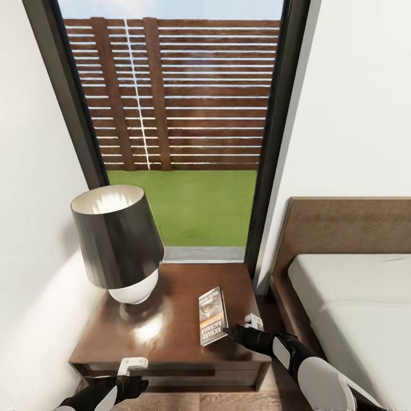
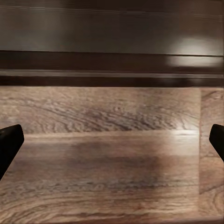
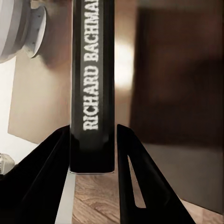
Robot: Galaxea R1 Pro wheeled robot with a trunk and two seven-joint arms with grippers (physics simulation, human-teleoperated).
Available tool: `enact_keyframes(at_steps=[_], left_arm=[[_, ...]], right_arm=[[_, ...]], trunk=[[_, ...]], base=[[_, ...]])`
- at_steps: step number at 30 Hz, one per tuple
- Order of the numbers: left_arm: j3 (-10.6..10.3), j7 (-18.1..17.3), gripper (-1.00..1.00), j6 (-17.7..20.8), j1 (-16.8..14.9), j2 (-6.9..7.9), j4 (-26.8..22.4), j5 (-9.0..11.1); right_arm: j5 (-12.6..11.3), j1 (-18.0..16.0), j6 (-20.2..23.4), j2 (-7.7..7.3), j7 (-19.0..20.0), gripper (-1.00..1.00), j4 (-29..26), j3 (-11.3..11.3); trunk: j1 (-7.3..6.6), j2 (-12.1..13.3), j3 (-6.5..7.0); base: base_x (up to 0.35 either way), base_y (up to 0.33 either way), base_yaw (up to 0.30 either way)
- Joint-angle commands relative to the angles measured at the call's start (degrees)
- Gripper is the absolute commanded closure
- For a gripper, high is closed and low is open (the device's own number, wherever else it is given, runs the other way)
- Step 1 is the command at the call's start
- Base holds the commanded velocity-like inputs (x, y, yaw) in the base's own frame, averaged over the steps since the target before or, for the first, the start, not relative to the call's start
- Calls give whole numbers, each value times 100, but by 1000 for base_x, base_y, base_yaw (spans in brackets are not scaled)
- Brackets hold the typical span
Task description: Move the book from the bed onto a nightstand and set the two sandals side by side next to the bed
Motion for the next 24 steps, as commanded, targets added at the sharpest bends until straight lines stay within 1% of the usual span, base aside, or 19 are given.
enact_keyframes(at_steps=[1, 7, 14, 17, 24], left_arm=[[-31, -5, -100, 32, -1, 5, -11, 54], [-31, -5, -100, 32, -1, 5, -11, 54], [-31, -5, -100, 32, -2, 5, -14, 54], [-31, -5, -100, 32, -2, 5, -17, 54], [-31, -5, -100, 32, -1, 5, -19, 54]], right_arm=[[39, -21, 51, 5, 19, 100, -16, -50], [39, -130, 60, -12, 2, 100, -14, -50], [39, -273, 136, -18, -53, 100, -11, -50], [39, -342, 277, -25, -113, 100, -12, -49], [39, -433, 440, -32, -176, 100, -18, -50]], trunk=[[22, -44, -24], [153, -284, -131], [153, -284, -131], [153, -284, -131], [307, -565, -257]], base=[[0, 0, 0], [0, 0, 0], [0, 0, 0], [0, 0, 0], [0, 0, 0]])
